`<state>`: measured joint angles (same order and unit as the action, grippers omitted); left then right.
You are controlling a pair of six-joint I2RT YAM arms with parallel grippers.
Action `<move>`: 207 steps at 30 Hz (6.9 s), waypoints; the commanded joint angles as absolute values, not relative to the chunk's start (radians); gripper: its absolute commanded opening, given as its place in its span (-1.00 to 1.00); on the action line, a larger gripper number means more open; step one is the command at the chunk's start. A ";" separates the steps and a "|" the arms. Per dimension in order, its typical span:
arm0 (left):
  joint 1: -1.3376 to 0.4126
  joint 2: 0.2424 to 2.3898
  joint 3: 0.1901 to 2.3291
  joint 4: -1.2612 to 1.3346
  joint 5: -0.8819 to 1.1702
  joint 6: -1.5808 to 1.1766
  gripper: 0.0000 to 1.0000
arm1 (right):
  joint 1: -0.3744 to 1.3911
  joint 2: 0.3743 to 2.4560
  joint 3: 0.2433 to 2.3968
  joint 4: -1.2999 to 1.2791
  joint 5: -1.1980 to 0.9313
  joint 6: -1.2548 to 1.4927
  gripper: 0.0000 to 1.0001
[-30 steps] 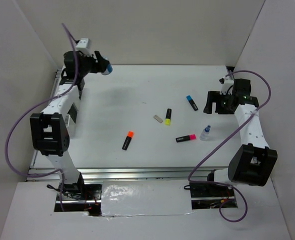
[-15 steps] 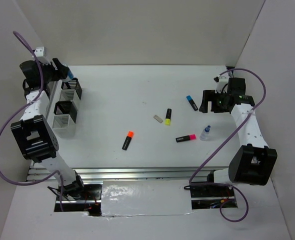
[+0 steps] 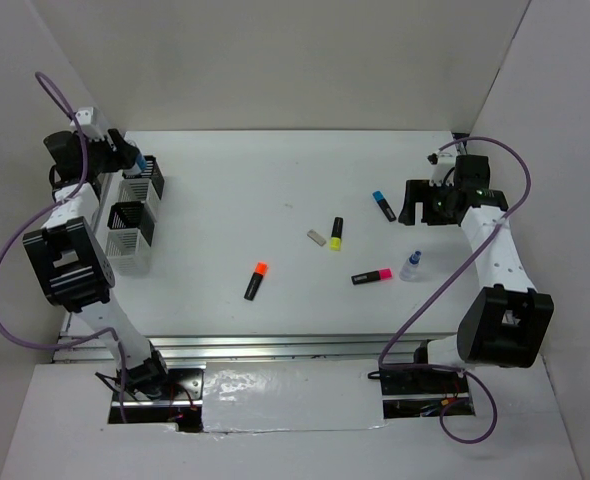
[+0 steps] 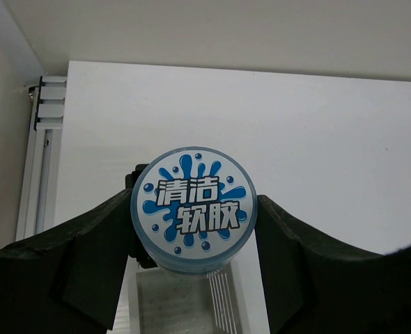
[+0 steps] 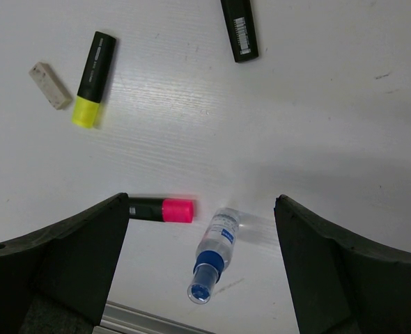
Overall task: Sort the stationery into containers
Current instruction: Place the stationery into the container, then grab a piece of stationery with the right arm, then pass the stationery from the right arm to the left
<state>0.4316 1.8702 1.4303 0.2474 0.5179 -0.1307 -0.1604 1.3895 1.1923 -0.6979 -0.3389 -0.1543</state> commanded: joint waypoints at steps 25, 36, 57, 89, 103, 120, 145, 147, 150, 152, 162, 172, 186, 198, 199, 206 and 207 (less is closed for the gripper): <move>0.425 2.016 1.559 0.382 0.529 -0.089 -1.00 | -0.152 1.424 1.252 -0.698 -0.311 -0.164 0.82; 0.403 2.034 1.546 0.411 0.514 -0.074 -0.89 | -0.152 1.419 1.244 -0.698 -0.305 -0.169 0.82; 0.402 2.048 1.496 0.440 0.482 -0.051 -0.18 | -0.152 1.410 1.223 -0.695 -0.304 -0.170 0.82; 0.316 1.787 1.631 0.012 0.502 0.042 0.47 | -0.150 1.385 1.187 -0.680 -0.304 -0.178 0.82; -0.116 1.543 1.258 -0.336 0.296 0.233 0.99 | -0.138 1.384 1.114 -0.663 -0.144 -0.242 0.79; -0.179 1.420 1.025 -0.198 0.410 0.198 0.99 | -0.135 1.206 0.940 -0.713 -0.265 -0.370 0.82; -0.164 1.410 1.012 -0.183 0.407 0.212 0.98 | -0.092 1.206 0.893 -0.695 -0.253 -0.364 -0.09; -0.161 1.414 1.012 -0.179 0.413 0.209 0.99 | -0.092 1.207 0.894 -0.704 -0.256 -0.367 -0.18; -0.153 1.419 1.015 -0.172 0.420 0.203 0.99 | -0.091 1.206 0.902 -0.710 -0.258 -0.370 -0.37; -0.149 1.424 1.015 -0.169 0.429 0.196 0.99 | -0.087 1.206 0.908 -0.716 -0.262 -0.371 -0.59; -0.109 1.387 0.974 -0.092 0.624 0.190 0.98 | -0.038 1.221 1.057 -0.764 -0.339 -0.388 -1.00; -0.260 1.397 1.043 0.047 0.848 0.112 0.77 | 0.159 1.339 1.347 -0.887 -0.423 -0.431 -1.00; -0.572 1.336 0.965 0.288 0.532 0.080 0.61 | 0.426 1.500 1.503 -0.832 -0.436 -0.157 -1.00; -0.649 1.377 0.966 0.327 0.443 0.069 0.61 | 0.499 1.551 1.557 -0.805 -0.466 0.035 -1.00; -0.650 1.387 0.966 0.331 0.443 0.068 0.61 | 0.502 1.555 1.562 -0.807 -0.469 0.037 -1.00; -0.667 1.410 0.976 0.314 0.453 0.072 0.71 | 0.505 1.569 1.609 -0.805 -0.502 0.057 -1.00; -0.669 1.413 0.974 0.318 0.448 0.071 0.70 | 0.506 1.569 1.609 -0.808 -0.508 0.055 -1.00</move>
